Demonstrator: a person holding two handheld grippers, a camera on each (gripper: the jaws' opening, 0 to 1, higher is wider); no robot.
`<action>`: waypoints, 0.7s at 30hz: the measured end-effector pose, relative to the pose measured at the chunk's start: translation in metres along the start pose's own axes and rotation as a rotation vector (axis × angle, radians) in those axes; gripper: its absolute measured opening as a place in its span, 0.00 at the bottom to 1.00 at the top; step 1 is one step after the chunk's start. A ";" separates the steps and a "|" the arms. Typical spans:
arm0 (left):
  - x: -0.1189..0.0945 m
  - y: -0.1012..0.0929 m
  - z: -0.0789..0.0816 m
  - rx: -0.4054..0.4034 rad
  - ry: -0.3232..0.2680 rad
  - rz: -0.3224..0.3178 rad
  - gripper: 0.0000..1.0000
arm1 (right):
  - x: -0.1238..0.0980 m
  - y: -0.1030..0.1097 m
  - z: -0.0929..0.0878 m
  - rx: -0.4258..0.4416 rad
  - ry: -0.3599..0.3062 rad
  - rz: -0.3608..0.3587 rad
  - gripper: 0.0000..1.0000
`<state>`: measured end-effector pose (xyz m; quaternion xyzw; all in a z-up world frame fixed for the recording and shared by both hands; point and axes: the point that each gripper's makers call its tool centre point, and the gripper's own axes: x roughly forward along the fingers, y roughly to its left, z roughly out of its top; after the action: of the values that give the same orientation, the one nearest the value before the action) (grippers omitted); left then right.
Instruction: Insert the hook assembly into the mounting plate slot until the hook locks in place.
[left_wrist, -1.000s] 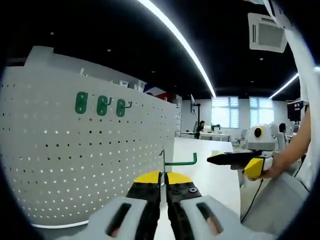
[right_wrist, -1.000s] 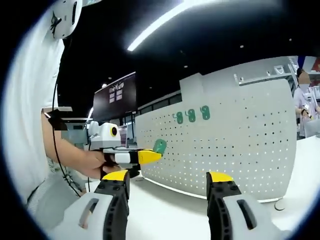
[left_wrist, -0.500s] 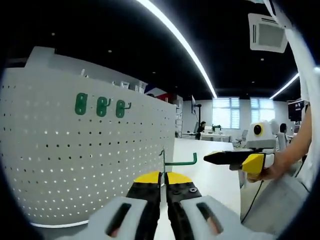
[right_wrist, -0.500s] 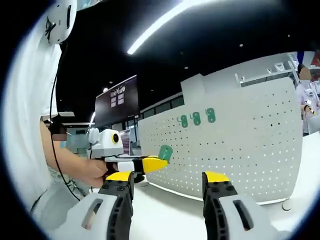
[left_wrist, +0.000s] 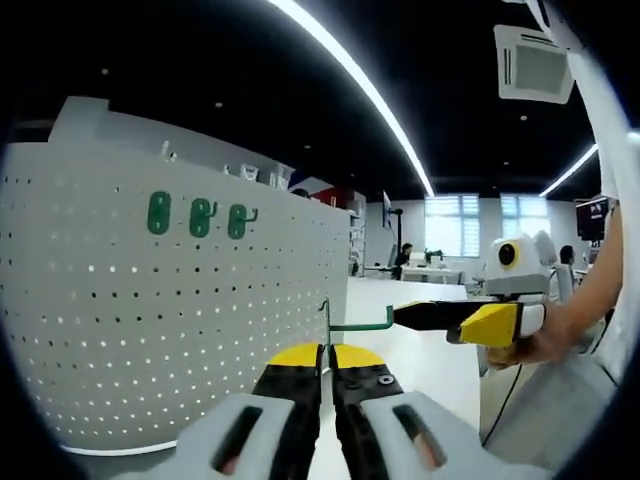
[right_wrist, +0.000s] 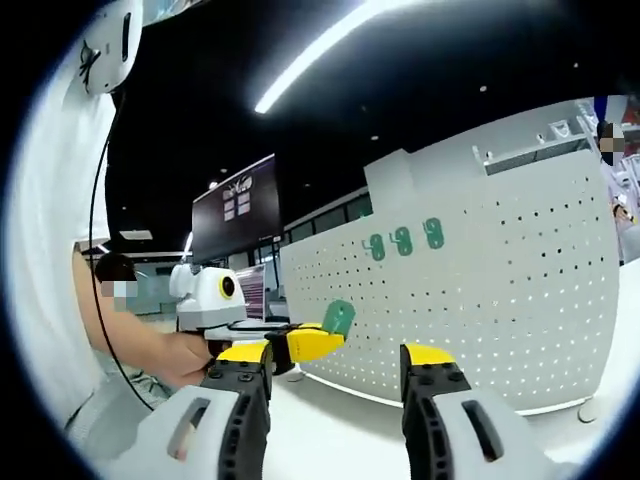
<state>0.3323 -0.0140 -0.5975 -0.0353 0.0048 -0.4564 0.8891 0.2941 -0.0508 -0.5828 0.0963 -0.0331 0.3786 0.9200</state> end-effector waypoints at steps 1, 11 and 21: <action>0.000 -0.001 0.000 0.000 -0.001 0.000 0.02 | 0.002 0.001 0.000 0.001 0.001 0.004 0.49; -0.001 -0.001 0.002 0.002 -0.007 0.003 0.02 | 0.012 0.007 0.003 0.027 -0.002 0.013 0.43; 0.001 -0.004 0.004 0.009 -0.006 -0.002 0.02 | 0.023 0.011 0.003 0.019 0.003 0.026 0.36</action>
<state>0.3293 -0.0168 -0.5931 -0.0327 0.0000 -0.4570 0.8889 0.3029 -0.0279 -0.5750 0.1039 -0.0292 0.3909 0.9141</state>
